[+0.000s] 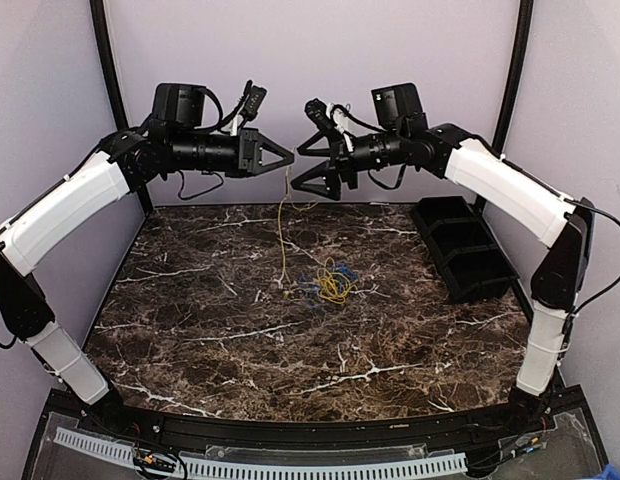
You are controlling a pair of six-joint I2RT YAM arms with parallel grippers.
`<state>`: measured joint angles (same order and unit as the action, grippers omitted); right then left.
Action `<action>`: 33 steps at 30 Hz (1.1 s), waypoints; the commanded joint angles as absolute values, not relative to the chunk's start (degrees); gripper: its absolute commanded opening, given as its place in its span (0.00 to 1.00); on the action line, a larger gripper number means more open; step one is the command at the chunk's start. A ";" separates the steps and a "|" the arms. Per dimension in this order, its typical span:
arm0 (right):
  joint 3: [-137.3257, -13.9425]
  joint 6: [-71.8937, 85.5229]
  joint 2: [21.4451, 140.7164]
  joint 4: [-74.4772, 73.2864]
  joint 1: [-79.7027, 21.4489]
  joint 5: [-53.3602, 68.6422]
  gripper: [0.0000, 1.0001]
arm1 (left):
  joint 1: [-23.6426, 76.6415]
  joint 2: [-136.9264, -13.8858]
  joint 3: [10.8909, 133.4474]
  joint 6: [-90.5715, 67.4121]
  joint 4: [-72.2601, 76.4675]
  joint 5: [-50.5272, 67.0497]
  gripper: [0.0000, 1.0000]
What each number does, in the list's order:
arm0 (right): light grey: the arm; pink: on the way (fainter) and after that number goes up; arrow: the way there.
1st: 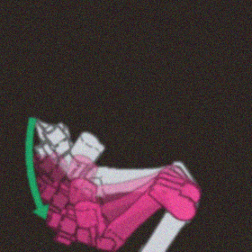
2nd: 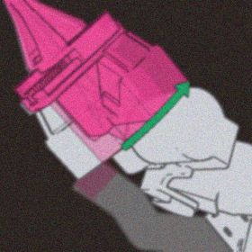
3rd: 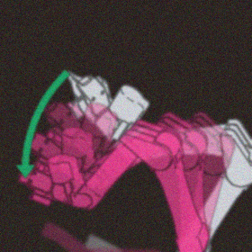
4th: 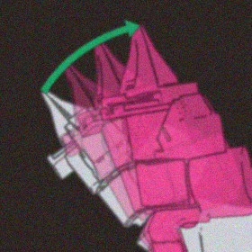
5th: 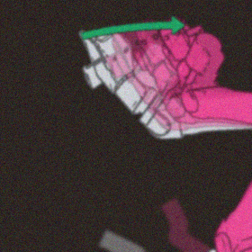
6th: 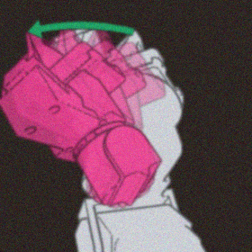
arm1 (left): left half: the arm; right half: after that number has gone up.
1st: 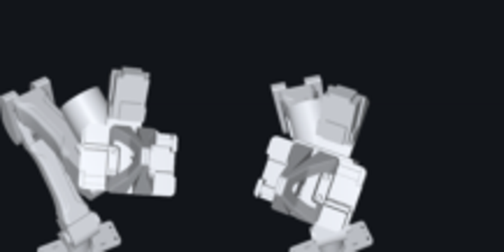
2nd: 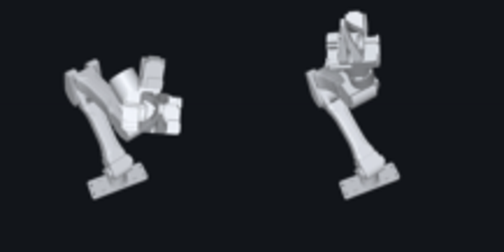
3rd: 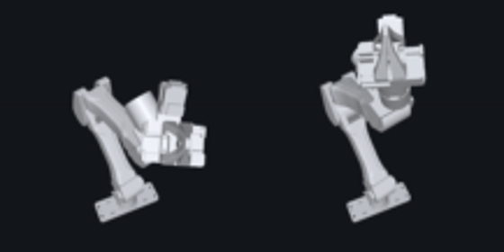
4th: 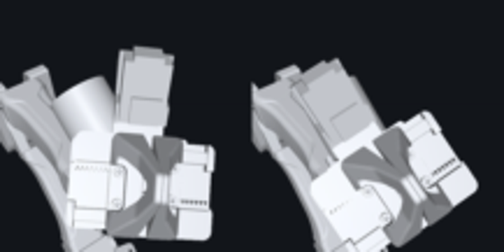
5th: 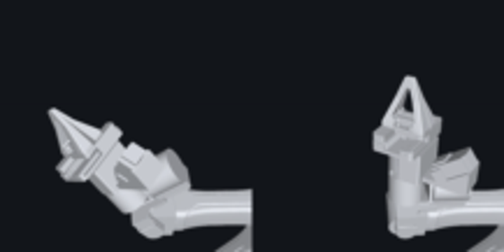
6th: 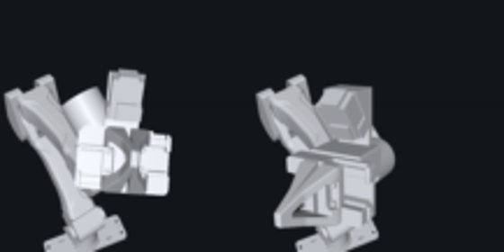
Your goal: Untangle the cables
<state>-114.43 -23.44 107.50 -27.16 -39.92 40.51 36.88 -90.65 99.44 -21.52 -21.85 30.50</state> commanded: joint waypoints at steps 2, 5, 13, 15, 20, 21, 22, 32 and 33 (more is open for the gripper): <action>-113.00 -17.65 109.88 -19.63 -40.60 46.75 0.99 | 37.00 -88.95 100.23 -24.55 -16.20 36.10 0.00; -110.01 -13.63 110.38 -15.77 -41.12 49.75 0.97 | 37.00 -87.55 98.67 -25.47 -13.43 35.80 0.00; -105.75 -7.84 111.01 -9.90 -41.57 50.35 0.64 | 37.00 -85.44 97.07 -26.02 -10.79 33.68 0.00; -105.37 -6.46 111.17 -8.90 -41.57 49.94 0.49 | 37.00 -84.89 96.54 -25.91 -10.24 33.25 0.00; -104.72 -2.54 111.18 -6.64 -41.57 47.93 0.32 | 36.98 -84.07 95.10 -25.89 -8.80 32.38 0.00; -104.79 -1.72 111.16 -6.29 -41.57 48.00 0.32 | 36.99 -83.99 94.86 -26.01 -8.66 32.32 0.00; -104.91 -1.24 111.26 -6.06 -41.53 48.48 0.33 | 37.00 -83.91 94.60 -26.14 -8.36 32.45 0.00; -104.36 -5.82 110.99 -9.29 -41.83 55.20 0.52 | 36.96 -83.42 93.89 -26.54 -7.56 32.46 0.00; -104.63 -8.10 110.88 -11.35 -41.82 54.40 0.54 | 36.98 -83.41 93.97 -26.54 -7.65 32.35 0.00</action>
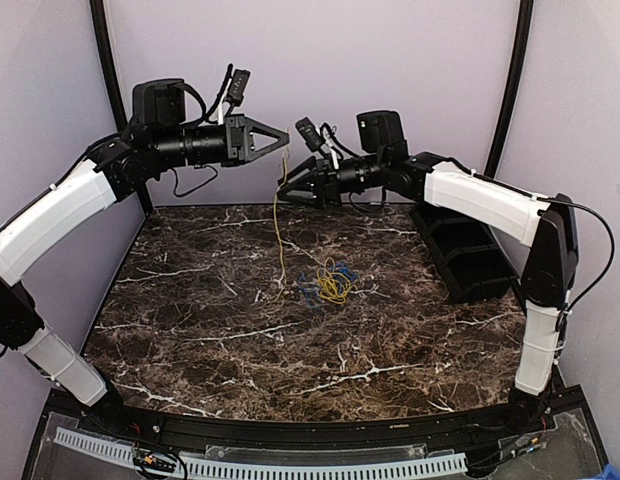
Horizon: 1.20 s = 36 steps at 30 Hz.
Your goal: Untangle the cables
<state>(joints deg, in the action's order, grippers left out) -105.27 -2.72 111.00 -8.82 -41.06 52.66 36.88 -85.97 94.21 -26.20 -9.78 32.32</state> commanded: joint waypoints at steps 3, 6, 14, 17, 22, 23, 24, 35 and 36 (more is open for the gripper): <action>-104.11 -16.09 109.19 -18.63 -41.43 50.76 0.55 | 36.98 -83.04 94.29 -26.48 -8.02 32.21 0.00; -100.91 -22.39 105.97 -23.19 -40.50 47.16 0.60 | 37.00 -82.45 93.76 -26.50 -8.50 31.81 0.00; -97.12 -19.39 100.61 -24.77 -39.20 41.11 0.85 | 37.02 -81.66 89.69 -27.96 -5.37 33.05 0.00; -99.30 -17.44 101.98 -23.57 -39.33 39.71 0.99 | 37.06 -81.40 88.12 -29.15 -2.33 35.16 0.00; -102.91 -16.08 104.45 -20.04 -40.29 41.22 0.99 | 37.14 -80.84 87.07 -29.74 -1.07 35.70 0.00; -103.59 -15.60 105.06 -19.26 -40.62 41.19 0.99 | 37.15 -80.72 87.09 -29.77 -1.17 35.55 0.00; -104.29 -15.05 105.57 -18.50 -40.89 41.06 0.99 | 37.12 -80.66 87.05 -29.74 -1.20 35.49 0.00; -109.09 -10.37 110.71 -13.01 -42.57 54.22 0.99 | 37.18 -80.64 86.00 -32.57 2.76 36.52 0.00; -109.11 -9.93 110.74 -12.80 -42.69 55.21 0.99 | 37.18 -80.62 86.02 -32.46 2.73 35.91 0.00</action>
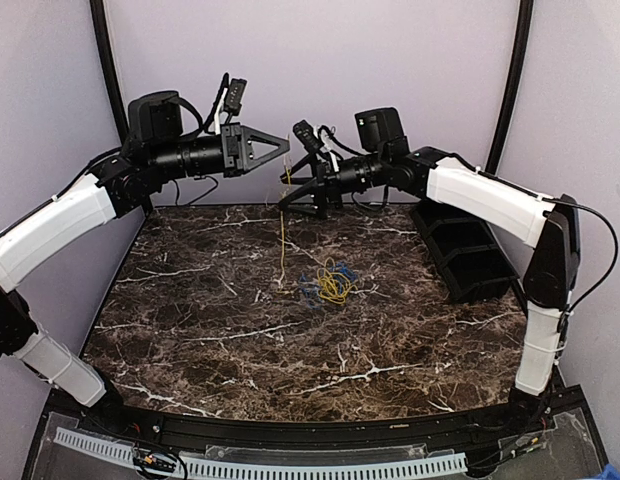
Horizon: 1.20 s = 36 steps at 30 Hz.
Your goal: Untangle the cables
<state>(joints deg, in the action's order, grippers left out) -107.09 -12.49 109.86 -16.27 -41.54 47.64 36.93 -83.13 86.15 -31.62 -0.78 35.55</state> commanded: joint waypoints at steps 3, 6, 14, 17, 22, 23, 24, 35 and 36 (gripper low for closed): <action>-107.84 -8.01 110.66 -11.09 -42.83 56.51 0.92 | 37.16 -80.40 86.00 -32.21 2.83 34.99 0.00; -105.90 -5.17 110.34 -8.40 -42.78 56.63 0.82 | 37.18 -80.35 85.83 -32.52 3.38 34.71 0.00; -104.70 -0.54 110.63 -4.64 -42.79 55.84 0.44 | 37.18 -80.12 85.39 -33.09 3.93 34.77 0.00; -104.93 -0.05 110.96 -4.23 -42.80 55.60 0.43 | 37.18 -80.01 85.08 -33.62 4.17 35.21 0.00; -105.09 1.33 111.25 -3.41 -42.72 55.24 0.41 | 37.18 -79.60 84.21 -34.53 5.15 36.01 0.00; -105.33 1.85 111.29 -3.27 -42.72 55.13 0.39 | 37.18 -79.57 84.12 -34.82 5.53 36.25 0.00; -105.59 2.23 111.39 -3.16 -42.71 54.97 0.38 | 37.18 -79.55 83.94 -35.16 5.71 36.36 0.00; -109.29 5.07 112.76 -3.11 -42.48 52.88 0.00 | 37.25 -79.36 82.55 -36.42 7.02 36.78 0.00; -109.29 5.15 112.70 -3.15 -42.45 52.83 0.00 | 37.26 -79.32 82.41 -36.42 7.03 36.49 0.00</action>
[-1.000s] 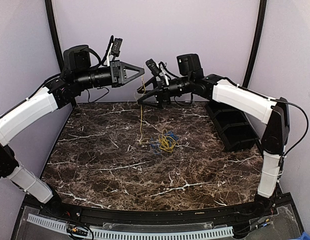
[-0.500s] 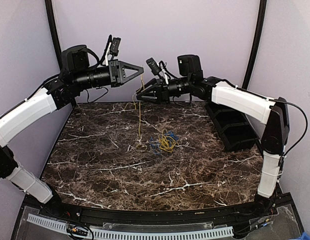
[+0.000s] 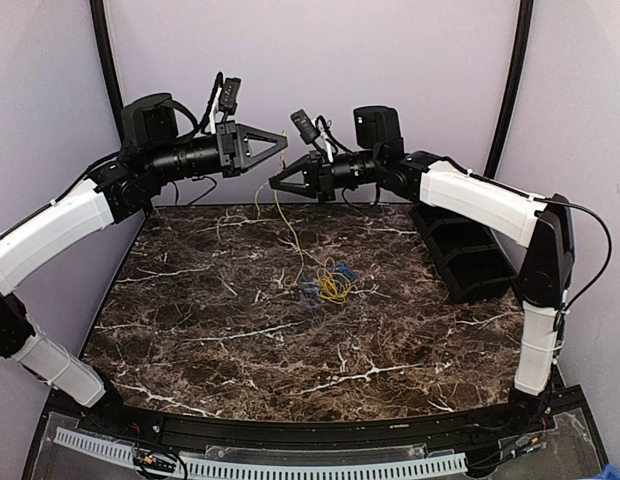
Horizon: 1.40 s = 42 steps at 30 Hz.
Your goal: Untangle the cables
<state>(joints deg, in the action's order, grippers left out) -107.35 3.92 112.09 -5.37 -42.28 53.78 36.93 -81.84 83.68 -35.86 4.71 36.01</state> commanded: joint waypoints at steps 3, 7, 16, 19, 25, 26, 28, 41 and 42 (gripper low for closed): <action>-108.91 5.47 112.36 -2.88 -41.98 52.78 0.00 | 37.21 -78.84 81.67 -35.86 6.50 35.55 0.01; -107.54 5.35 111.29 -2.76 -39.76 51.47 0.00 | 37.26 -78.08 80.26 -33.94 4.85 33.52 0.44; -98.70 3.27 104.64 -2.16 -26.69 49.01 0.00 | 37.19 -72.64 74.29 -24.70 -3.00 23.07 0.66; -97.03 1.49 102.25 -3.57 -21.23 47.02 0.00 | 37.18 -72.69 73.06 -21.95 -6.25 18.93 0.66; -93.28 -0.97 98.01 -3.81 -10.10 39.57 0.00 | 37.15 -75.47 72.09 -20.05 -6.84 18.02 0.66; -92.65 -0.81 97.86 -2.87 -8.44 38.17 0.00 | 37.17 -75.79 72.13 -19.91 -6.67 18.20 0.65; -91.64 -0.13 98.36 -0.40 -4.82 36.86 0.00 | 37.17 -76.91 72.49 -19.68 -6.25 18.72 0.65; -96.91 2.56 106.87 7.94 1.76 27.23 0.00 | 37.17 -79.37 73.82 -19.96 -6.55 19.54 0.64; -97.39 2.47 107.57 8.32 1.98 26.98 0.00 | 37.22 -79.43 73.76 -20.06 -6.45 19.52 0.64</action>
<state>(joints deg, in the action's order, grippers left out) -94.17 2.44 105.32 4.05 0.34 30.72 36.93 -80.14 72.88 -20.51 -6.59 19.25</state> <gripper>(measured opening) 0.011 0.643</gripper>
